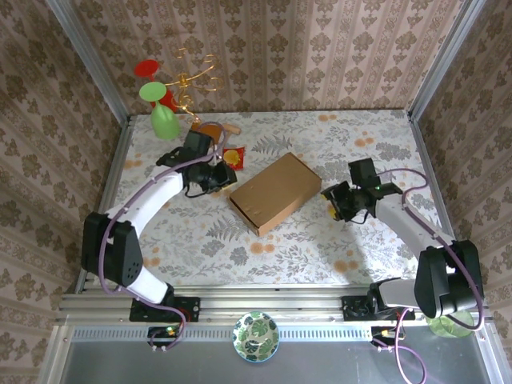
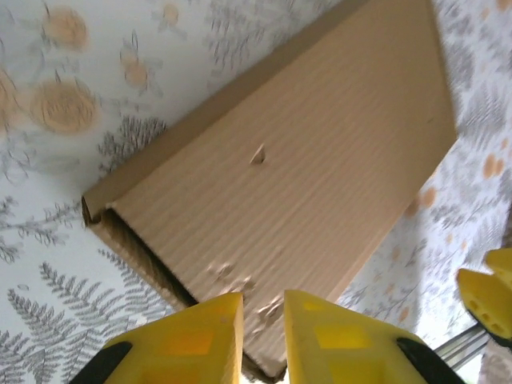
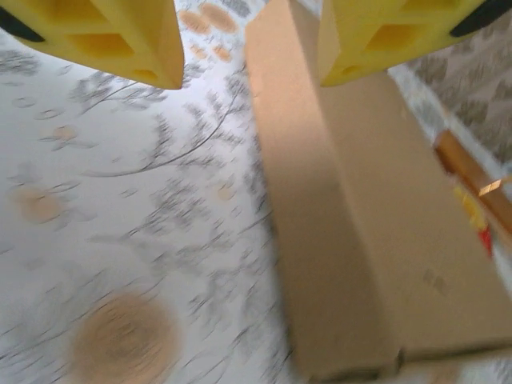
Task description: Fold the paper box
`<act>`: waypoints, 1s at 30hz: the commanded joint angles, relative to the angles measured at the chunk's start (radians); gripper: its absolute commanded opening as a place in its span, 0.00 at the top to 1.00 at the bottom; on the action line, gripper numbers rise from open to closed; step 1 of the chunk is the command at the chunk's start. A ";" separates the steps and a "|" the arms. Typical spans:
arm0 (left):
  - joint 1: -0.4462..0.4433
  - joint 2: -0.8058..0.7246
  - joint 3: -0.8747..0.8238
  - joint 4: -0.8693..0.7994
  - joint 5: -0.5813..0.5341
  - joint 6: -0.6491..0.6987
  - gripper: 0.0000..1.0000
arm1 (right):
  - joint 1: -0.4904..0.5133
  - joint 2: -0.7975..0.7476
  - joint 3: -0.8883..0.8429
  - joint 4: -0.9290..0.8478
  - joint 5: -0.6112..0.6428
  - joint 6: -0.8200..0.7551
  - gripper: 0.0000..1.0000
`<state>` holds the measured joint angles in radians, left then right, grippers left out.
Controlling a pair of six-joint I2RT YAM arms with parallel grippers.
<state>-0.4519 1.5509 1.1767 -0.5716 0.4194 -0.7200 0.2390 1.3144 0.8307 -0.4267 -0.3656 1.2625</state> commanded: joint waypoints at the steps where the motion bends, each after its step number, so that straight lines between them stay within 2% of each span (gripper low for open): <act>1: -0.037 0.001 -0.057 0.013 0.019 -0.037 0.75 | 0.103 0.037 0.008 0.139 -0.094 0.011 0.48; 6: -0.054 -0.039 -0.182 0.107 0.046 -0.156 0.63 | 0.227 0.178 0.015 0.311 -0.184 0.049 0.46; 11: -0.085 -0.007 -0.249 0.265 0.076 -0.268 0.60 | 0.312 0.270 0.002 0.424 -0.219 0.094 0.46; 14: -0.107 0.014 -0.261 0.289 0.065 -0.286 0.60 | 0.324 0.305 -0.006 0.451 -0.213 0.107 0.48; 20: -0.137 0.044 -0.291 0.316 0.065 -0.299 0.61 | 0.323 0.383 -0.029 0.493 -0.220 0.093 0.58; 30: -0.160 0.073 -0.335 0.330 0.053 -0.312 0.69 | 0.319 0.430 -0.023 0.425 -0.199 0.023 0.73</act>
<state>-0.5953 1.5764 0.8829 -0.2188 0.4751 -1.0176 0.5541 1.6974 0.8200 0.0498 -0.5663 1.3121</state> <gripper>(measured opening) 0.316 0.278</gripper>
